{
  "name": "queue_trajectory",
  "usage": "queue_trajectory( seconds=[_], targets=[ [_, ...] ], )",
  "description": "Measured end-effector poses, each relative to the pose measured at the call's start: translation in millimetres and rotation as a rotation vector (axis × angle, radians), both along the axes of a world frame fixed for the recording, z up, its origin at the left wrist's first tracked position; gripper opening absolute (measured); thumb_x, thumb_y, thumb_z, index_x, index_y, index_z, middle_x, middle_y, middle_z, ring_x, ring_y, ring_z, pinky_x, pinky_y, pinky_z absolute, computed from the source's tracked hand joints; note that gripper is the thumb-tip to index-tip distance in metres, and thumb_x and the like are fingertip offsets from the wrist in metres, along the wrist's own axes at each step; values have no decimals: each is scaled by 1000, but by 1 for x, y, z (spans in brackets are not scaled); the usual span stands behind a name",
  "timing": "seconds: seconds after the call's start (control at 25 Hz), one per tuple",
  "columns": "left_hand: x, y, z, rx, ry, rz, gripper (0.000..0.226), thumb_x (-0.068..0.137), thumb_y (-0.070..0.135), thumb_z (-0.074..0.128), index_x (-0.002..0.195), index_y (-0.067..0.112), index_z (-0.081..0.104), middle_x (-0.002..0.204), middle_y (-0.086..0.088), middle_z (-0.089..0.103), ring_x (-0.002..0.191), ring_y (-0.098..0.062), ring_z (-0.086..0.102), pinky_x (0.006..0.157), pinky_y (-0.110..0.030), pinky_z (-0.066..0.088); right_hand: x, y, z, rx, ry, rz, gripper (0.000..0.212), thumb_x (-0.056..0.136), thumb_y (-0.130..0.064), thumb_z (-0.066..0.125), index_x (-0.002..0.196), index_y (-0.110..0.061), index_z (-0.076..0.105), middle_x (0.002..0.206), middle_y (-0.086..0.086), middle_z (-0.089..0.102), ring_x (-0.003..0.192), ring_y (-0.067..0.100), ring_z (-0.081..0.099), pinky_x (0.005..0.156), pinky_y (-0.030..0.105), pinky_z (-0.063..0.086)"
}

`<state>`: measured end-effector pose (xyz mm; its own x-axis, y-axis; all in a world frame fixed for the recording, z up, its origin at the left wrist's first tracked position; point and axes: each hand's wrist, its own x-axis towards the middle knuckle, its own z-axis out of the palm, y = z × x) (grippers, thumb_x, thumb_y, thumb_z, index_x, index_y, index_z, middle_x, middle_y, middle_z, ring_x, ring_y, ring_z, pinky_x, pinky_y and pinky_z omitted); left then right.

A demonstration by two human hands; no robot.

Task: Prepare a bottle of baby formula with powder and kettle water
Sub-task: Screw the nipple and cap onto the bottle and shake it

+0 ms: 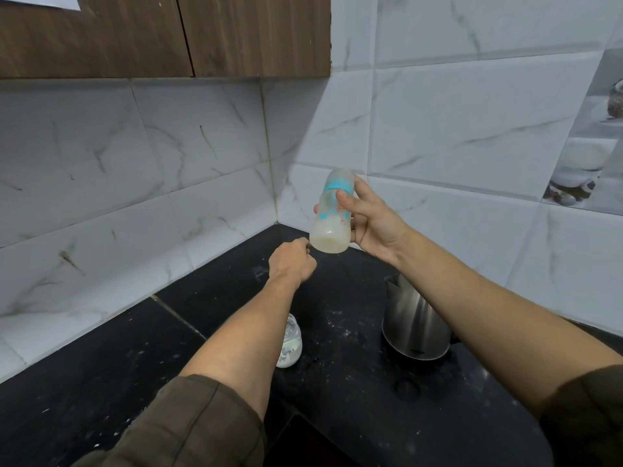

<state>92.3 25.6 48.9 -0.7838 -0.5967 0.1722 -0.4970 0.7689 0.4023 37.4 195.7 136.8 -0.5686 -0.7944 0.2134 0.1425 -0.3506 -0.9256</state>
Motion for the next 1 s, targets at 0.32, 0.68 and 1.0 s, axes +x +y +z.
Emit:
queue_trajectory(
  seconds=[0.32, 0.68, 1.0],
  targets=[
    [-1, -5, -4, 2, 23, -9, 47, 91, 9, 50, 134, 23, 64, 120, -1, 74, 113, -27, 65, 91, -37, 53, -10, -7, 10, -129, -223, -181, 54, 90, -31, 77, 136, -18, 52, 126, 10, 67, 103, 27, 73, 83, 45, 63],
    [2, -9, -4, 5, 32, -1, 51, 92, 8, 50, 138, 24, 62, 122, 0, 74, 117, -26, 64, 95, -38, 54, -21, -9, 10, -264, -359, -280, 60, 90, -31, 80, 139, -14, 50, 138, 15, 61, 104, 28, 75, 77, 41, 63],
    [-3, -7, -5, -1, 28, -13, 51, 91, 8, 49, 137, 24, 62, 124, -1, 73, 118, -27, 64, 95, -38, 54, -14, -9, 8, -243, -225, -282, 66, 93, -25, 76, 150, -21, 43, 124, 8, 64, 97, 27, 75, 78, 44, 62]
  ],
)
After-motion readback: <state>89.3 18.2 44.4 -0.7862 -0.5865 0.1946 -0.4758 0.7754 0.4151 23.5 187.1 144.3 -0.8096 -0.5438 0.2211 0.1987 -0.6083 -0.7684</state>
